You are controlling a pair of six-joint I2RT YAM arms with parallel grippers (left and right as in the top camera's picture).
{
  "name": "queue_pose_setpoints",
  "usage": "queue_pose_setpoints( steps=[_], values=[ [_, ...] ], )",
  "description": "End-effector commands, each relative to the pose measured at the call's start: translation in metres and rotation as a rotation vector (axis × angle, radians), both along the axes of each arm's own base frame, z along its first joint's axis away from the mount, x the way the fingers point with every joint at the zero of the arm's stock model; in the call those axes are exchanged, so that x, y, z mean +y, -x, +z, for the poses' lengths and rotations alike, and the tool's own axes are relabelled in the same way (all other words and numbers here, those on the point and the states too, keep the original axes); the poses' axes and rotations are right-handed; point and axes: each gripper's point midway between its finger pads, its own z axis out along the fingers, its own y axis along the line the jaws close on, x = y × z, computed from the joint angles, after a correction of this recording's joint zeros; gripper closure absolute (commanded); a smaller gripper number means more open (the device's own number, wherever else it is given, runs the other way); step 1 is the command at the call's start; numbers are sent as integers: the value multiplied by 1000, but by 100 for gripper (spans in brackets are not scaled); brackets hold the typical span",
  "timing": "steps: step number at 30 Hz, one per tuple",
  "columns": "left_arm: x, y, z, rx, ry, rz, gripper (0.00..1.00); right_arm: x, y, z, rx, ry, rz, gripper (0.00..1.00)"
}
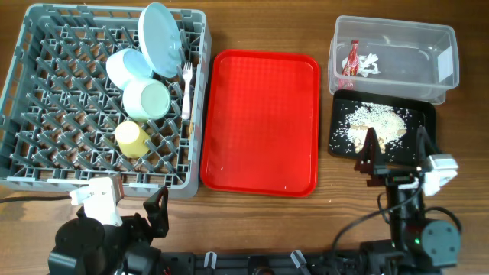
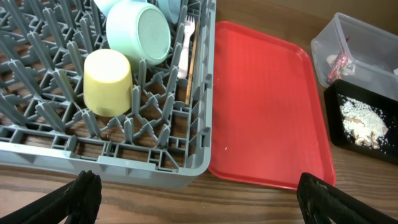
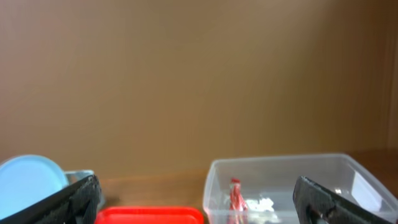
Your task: Sort waste into correct bins and load items into the dishwasher rack
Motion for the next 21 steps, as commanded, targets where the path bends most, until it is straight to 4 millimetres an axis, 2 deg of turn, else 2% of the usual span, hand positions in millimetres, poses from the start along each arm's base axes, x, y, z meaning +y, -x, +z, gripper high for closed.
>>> queue_pose_setpoints(
  steps=[1, 7, 11, 13, 14, 16, 21],
  values=[
    [2, 0, -1, -5, -11, 2, 0, -5, -6, -21, -49, 22, -23, 0],
    [2, 0, -1, -5, -12, 2, 0, -17, -4, -37, -136, 33, -67, 0],
    [2, 0, -1, -5, -12, 2, 0, -14, -9, -52, -91, 146, -72, 0],
    [2, 0, -1, -5, -12, 2, 0, -11, -13, -69, -25, 217, -57, 0],
    [2, 0, -1, -5, -12, 2, 0, -9, -17, -99, 96, 219, -36, 0],
    [2, 0, -1, -5, -12, 2, 0, -10, -17, -119, 183, 177, -24, 1],
    [2, 0, -1, -5, -12, 2, 0, -10, -17, -117, 172, 162, -26, 0]
  ],
)
